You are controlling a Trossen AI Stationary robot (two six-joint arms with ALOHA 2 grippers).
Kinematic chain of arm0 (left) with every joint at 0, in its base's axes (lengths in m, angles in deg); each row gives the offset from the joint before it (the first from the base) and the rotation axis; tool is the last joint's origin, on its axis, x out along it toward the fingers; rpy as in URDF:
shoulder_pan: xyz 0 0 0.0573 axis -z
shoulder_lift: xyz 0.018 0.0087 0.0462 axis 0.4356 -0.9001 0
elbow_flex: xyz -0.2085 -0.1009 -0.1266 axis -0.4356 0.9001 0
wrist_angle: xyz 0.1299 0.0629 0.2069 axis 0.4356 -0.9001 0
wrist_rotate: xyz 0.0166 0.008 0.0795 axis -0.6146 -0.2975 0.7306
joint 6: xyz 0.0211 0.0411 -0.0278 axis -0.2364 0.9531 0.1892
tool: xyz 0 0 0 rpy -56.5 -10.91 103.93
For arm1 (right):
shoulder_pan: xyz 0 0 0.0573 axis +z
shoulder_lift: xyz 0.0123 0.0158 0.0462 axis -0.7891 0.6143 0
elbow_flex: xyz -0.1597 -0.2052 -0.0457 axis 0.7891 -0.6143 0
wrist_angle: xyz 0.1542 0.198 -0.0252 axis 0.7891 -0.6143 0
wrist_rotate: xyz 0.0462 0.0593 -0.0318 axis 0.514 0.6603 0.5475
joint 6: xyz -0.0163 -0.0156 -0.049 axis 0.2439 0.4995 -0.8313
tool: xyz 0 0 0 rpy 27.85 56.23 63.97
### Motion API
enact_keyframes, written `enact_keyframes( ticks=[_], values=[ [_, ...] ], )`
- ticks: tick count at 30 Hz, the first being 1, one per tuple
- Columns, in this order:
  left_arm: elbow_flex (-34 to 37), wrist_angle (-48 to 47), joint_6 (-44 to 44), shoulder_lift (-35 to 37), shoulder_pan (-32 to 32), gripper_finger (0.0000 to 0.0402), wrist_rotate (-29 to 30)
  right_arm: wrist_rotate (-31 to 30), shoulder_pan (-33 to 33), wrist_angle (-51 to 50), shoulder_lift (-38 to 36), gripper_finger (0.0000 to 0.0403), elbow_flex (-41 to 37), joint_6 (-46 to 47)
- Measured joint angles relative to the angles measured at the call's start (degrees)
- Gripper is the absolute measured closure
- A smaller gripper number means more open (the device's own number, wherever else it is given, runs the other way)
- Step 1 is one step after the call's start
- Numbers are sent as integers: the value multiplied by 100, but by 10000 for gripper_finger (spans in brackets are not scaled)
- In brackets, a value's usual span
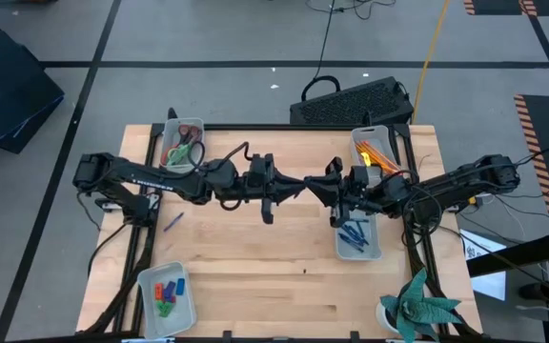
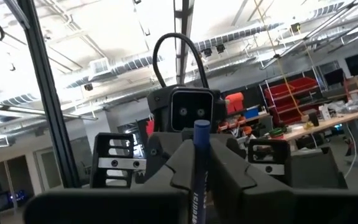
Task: Sort crayons/erasers/pens/pencils in bins
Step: Put the blue crayon into the middle right gray bin
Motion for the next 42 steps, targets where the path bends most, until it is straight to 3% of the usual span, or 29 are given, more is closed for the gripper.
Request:
enact_keyframes(
  ticks=[5,8,10,13,17,21,24,27,32,35,39,42],
  values=[
    [1,-295,45,-13,2,315,-17,-6,0,-138,-52,383,3,-21],
    [1,-521,266,123,-17,269,-22,-35,75,-881,-260,389,194,-380],
    [-40,-1184,634,389,-89,242,-24,-245,194,-2157,-526,389,598,-578],
    [-315,-2864,1162,987,-267,213,36,-631,371,-5239,-906,389,1618,-401],
    [-720,-4576,1476,1773,-572,196,394,-766,487,-9328,-894,389,2985,851],
    [-683,-5004,1264,2284,-878,195,705,-771,492,-11568,-855,388,3246,2091],
    [-612,-5051,716,2424,-1039,195,791,-677,492,-12058,-839,383,2777,2715],
    [-446,-5045,556,2359,-1117,195,795,-92,492,-11881,-830,384,2049,3204],
    [-202,-4996,148,1855,-1188,195,789,185,466,-11829,-464,389,1052,4409],
    [-184,-4974,15,1453,-1234,195,790,605,384,-11315,-134,387,683,4599],
    [-184,-4657,53,1077,-1240,195,506,978,362,-11110,233,352,513,4719],
    [-184,-4472,76,1010,-1261,195,313,1706,147,-11308,240,305,683,4806]
  ],
)
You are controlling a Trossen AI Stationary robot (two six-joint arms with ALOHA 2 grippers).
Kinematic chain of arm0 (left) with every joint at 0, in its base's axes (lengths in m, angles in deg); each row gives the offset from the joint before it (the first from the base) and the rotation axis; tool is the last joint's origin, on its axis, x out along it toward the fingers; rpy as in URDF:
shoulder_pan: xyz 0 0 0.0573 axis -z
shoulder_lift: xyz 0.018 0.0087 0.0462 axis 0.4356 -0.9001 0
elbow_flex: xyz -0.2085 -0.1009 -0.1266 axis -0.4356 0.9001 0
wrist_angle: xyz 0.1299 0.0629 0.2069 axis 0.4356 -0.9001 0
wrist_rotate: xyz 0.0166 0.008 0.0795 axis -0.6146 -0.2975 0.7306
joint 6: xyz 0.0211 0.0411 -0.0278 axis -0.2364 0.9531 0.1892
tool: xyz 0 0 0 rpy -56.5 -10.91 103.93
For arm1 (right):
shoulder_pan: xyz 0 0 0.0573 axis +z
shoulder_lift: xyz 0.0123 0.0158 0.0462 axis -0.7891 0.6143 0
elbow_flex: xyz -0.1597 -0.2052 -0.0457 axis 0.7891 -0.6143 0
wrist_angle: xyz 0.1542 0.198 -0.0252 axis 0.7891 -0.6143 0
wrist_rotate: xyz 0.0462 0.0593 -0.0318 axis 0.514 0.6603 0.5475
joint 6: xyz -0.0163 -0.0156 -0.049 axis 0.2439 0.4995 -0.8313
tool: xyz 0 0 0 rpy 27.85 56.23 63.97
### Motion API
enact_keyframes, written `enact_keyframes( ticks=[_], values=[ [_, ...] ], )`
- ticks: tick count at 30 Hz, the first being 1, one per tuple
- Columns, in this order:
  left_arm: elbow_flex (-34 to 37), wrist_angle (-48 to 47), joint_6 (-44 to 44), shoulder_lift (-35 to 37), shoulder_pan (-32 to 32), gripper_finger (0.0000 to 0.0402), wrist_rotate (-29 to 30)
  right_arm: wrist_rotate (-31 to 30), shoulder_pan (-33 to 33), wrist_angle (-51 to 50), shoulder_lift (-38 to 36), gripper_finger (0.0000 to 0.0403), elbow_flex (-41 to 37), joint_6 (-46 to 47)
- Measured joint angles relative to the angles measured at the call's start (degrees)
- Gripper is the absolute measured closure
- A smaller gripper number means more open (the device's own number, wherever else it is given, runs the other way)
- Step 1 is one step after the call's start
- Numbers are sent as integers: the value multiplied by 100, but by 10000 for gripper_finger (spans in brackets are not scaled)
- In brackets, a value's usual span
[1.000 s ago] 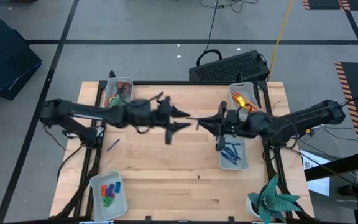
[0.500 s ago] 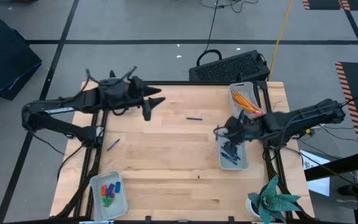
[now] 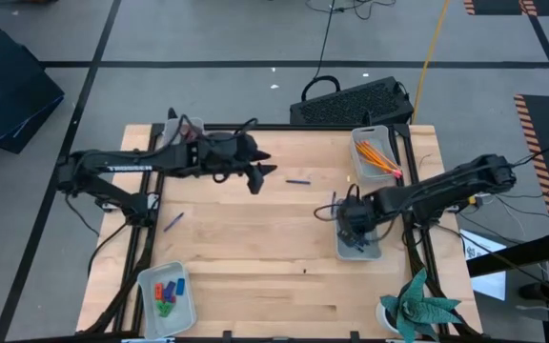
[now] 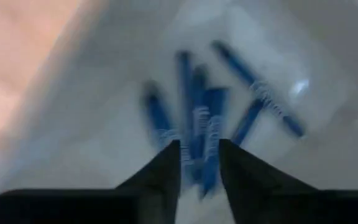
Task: Sort crayons/erasers/pens/pencils in bins
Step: Put the blue crayon into the middle right gray bin
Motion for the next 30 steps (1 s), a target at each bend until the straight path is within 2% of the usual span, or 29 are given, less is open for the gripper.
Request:
enact_keyframes(
  ticks=[2,4,6,9,12,17,24,27,30],
  values=[
    [0,-23,84,21,-27,195,6,148,-178,-132,-145,280,408,214],
    [0,-50,149,78,-70,195,77,-470,-316,-296,-223,271,942,220],
    [-1,-19,215,130,-148,195,97,-1114,-593,-320,-214,271,1324,-246],
    [-9,-46,205,123,-262,195,118,-1416,-1255,549,-79,277,1503,-865],
    [-7,-102,100,119,-289,195,82,-837,-1877,1387,85,278,1440,-1563],
    [-7,-429,-302,121,-212,195,88,-1001,-2356,775,628,302,1409,-1618],
    [-7,-1056,-364,121,-96,195,167,-487,-1986,-424,1111,341,1417,-1242],
    [-7,-1334,-365,121,-154,195,521,-365,-1787,-1210,979,342,1418,-930],
    [-4,-1368,-320,122,-246,195,732,-404,-1804,-1319,742,328,1416,-372]
  ],
)
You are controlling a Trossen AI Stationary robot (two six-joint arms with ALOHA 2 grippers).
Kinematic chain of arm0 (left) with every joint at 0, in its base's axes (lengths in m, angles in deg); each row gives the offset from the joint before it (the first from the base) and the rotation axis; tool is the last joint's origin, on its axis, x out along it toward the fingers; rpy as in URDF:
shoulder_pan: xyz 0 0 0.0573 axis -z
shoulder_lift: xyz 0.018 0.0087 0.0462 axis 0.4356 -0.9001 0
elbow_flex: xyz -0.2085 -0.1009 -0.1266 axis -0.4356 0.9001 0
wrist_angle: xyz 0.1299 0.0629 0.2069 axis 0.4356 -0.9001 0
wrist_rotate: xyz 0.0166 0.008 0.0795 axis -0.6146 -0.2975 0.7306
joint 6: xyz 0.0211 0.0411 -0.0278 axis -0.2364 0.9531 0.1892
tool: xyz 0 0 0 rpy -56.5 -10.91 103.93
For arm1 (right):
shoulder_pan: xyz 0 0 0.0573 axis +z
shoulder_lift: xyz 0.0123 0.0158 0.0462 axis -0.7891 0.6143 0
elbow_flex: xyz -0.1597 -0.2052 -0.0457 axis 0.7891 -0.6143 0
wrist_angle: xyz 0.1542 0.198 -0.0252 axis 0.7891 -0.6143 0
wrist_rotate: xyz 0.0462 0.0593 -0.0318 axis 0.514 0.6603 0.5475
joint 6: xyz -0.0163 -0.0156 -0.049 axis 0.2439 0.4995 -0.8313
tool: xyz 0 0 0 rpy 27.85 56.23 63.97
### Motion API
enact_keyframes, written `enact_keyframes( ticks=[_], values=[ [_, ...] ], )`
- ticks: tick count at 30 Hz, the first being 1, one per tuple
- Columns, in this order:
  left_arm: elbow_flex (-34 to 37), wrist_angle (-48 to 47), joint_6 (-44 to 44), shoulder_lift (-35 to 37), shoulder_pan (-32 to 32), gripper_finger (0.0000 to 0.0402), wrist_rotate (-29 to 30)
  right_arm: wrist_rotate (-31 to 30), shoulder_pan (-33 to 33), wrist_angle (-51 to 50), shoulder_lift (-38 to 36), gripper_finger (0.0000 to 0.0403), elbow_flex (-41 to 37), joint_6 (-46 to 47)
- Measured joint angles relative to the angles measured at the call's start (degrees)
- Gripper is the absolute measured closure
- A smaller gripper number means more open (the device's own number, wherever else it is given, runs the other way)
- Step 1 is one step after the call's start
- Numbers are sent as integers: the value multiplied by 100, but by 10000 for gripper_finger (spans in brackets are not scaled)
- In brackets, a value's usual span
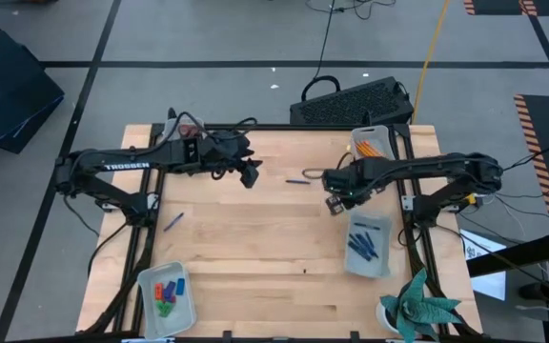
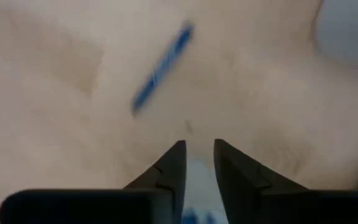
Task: Sort crayons/erasers/pens/pencils in bins
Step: Put the blue crayon into the middle right gray bin
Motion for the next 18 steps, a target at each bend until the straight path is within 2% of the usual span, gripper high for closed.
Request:
enact_keyframes(
  ticks=[3,7,10,14,18],
  values=[
    [-1,2,7,0,-147,195,-22,-261,-90,667,-112,303,0,616],
    [-1,-45,32,0,-341,195,-122,-275,-306,1885,100,271,-143,698],
    [-1,53,309,0,-451,195,-520,-296,-439,1863,394,265,-231,1097],
    [0,212,614,0,-592,195,-562,-576,-264,1745,618,266,-229,1709],
    [0,283,650,0,-741,195,-563,-597,-149,1947,948,267,-219,2028]
  ],
)
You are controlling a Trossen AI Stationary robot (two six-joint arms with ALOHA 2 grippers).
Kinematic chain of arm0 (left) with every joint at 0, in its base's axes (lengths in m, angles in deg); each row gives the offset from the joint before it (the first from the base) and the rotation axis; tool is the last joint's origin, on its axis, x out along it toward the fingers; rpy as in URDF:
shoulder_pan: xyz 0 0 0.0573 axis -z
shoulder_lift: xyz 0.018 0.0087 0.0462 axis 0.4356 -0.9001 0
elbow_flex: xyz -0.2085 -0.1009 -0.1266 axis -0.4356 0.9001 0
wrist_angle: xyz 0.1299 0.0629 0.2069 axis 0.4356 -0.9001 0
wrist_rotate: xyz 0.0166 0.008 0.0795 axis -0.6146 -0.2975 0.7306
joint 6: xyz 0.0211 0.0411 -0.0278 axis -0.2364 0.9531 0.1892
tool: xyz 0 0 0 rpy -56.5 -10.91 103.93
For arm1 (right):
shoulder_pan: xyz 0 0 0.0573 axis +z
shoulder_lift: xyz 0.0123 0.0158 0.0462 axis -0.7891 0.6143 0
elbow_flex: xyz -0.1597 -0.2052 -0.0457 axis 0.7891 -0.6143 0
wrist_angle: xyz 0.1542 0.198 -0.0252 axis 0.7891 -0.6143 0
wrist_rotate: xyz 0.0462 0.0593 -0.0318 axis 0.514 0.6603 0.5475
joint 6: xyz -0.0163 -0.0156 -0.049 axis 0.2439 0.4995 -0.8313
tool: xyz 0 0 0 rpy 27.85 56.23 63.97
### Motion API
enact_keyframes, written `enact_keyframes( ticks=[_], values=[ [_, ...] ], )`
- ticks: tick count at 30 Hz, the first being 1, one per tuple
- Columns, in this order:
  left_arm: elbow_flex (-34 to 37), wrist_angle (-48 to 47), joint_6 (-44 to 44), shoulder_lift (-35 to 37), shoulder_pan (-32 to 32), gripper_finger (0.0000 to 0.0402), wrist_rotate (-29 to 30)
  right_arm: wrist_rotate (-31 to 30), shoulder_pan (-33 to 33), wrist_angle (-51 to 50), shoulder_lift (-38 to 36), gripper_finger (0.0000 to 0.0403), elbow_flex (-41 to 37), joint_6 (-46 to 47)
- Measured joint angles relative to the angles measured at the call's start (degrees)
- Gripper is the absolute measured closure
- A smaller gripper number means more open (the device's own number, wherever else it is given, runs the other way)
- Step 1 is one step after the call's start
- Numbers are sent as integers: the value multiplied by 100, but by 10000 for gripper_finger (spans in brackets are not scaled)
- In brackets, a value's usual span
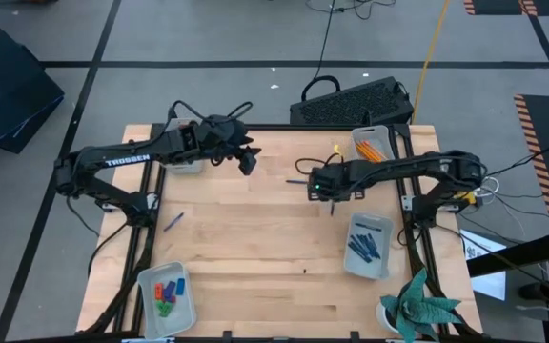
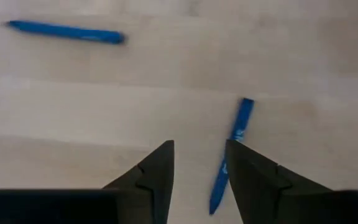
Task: Sort crayons/erasers/pens/pencils in bins
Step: Put the blue crayon into the middle right gray bin
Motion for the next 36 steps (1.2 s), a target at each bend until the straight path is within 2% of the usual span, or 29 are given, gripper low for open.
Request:
enact_keyframes(
  ticks=[5,10,15,24,27,30,33,36],
  values=[
    [-1,-2,62,0,-111,195,-4,-55,59,-290,497,269,-13,451],
    [0,-95,60,0,-121,195,-6,71,-12,81,718,269,-9,450],
    [-1,-437,-44,81,-118,195,-123,304,-86,55,783,299,7,617],
    [0,-514,370,1048,-41,195,-262,303,-75,-7,785,390,-2,756],
    [0,-671,339,1399,46,195,-204,271,-74,11,756,388,-2,515],
    [46,-1059,264,1676,277,195,180,202,-73,-6,644,381,-16,458],
    [386,-1146,102,2021,548,195,558,215,-33,99,326,385,-17,430],
    [921,-1026,-439,2402,777,195,630,199,184,89,-174,388,48,366]
  ],
)
